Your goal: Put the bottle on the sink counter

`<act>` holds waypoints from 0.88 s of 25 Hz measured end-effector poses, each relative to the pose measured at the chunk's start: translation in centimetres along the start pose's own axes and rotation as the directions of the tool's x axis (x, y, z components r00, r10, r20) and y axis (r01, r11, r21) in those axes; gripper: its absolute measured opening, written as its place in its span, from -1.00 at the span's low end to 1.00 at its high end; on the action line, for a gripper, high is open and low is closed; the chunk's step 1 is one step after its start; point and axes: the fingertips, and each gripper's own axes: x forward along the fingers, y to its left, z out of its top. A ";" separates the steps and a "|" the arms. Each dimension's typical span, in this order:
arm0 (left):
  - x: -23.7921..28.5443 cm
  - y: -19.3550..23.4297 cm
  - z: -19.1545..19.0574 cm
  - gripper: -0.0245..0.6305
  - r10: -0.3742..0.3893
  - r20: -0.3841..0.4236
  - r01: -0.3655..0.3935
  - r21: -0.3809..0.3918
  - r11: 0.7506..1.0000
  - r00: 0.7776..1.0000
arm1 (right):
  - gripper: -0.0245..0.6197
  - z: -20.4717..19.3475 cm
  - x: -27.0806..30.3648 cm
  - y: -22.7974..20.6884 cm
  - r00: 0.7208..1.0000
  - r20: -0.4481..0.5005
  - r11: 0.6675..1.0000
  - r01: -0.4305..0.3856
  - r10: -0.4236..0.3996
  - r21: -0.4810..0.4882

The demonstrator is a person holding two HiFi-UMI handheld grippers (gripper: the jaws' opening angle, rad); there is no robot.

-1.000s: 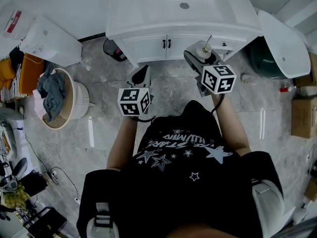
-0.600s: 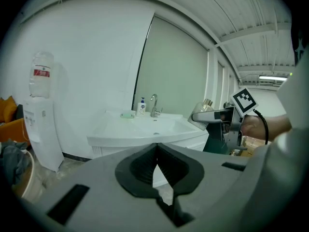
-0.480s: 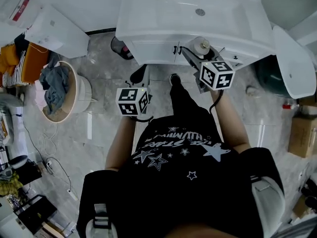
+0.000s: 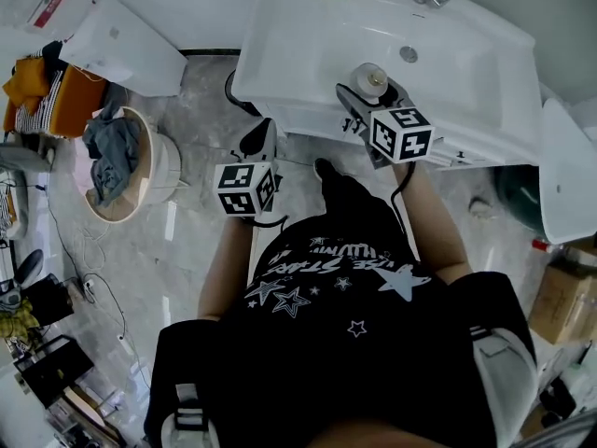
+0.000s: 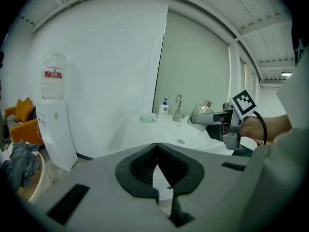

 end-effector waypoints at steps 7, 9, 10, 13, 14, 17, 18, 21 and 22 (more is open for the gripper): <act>6.4 3.1 3.9 -0.90 0.042 0.000 -0.042 -0.016 0.999 0.999 | 0.07 3.0 7.6 -3.5 0.997 -0.044 0.998 -0.061 0.060 -0.033; 8.1 4.1 4.8 -0.90 0.059 0.001 -0.058 -0.019 0.998 0.998 | 0.07 3.7 9.8 -4.4 0.995 -0.056 0.996 -0.080 0.077 -0.051; 8.8 4.7 5.2 -0.90 0.068 0.001 -0.067 -0.021 0.998 0.998 | 0.07 4.0 11.0 -4.7 0.994 -0.061 0.994 -0.090 0.086 -0.058; 10.9 6.7 6.2 -0.90 0.099 0.004 -0.099 -0.030 0.995 0.995 | 0.07 4.8 14.4 -5.6 0.990 -0.080 0.990 -0.119 0.112 -0.077; 11.6 7.4 6.6 -0.90 0.110 0.006 -0.110 -0.036 0.993 0.994 | 0.07 5.0 15.5 -5.8 0.989 -0.088 0.988 -0.128 0.121 -0.086; 13.3 9.5 7.4 -0.90 0.141 0.008 -0.140 -0.052 0.989 0.990 | 0.07 5.4 19.0 -6.2 0.983 -0.114 0.980 -0.157 0.143 -0.124; 13.8 10.1 7.5 -0.90 0.151 0.007 -0.150 -0.058 0.987 0.989 | 0.07 5.4 20.0 -6.2 0.981 -0.124 0.976 -0.167 0.151 -0.136; 15.1 11.8 7.7 -0.90 0.178 -0.003 -0.177 -0.075 0.981 0.984 | 0.07 5.1 23.1 -6.2 0.972 -0.157 0.966 -0.201 0.176 -0.160; 15.5 12.3 7.7 -0.90 0.185 -0.007 -0.185 -0.080 0.979 0.983 | 0.07 5.0 24.1 -6.1 0.969 -0.168 0.963 -0.211 0.183 -0.169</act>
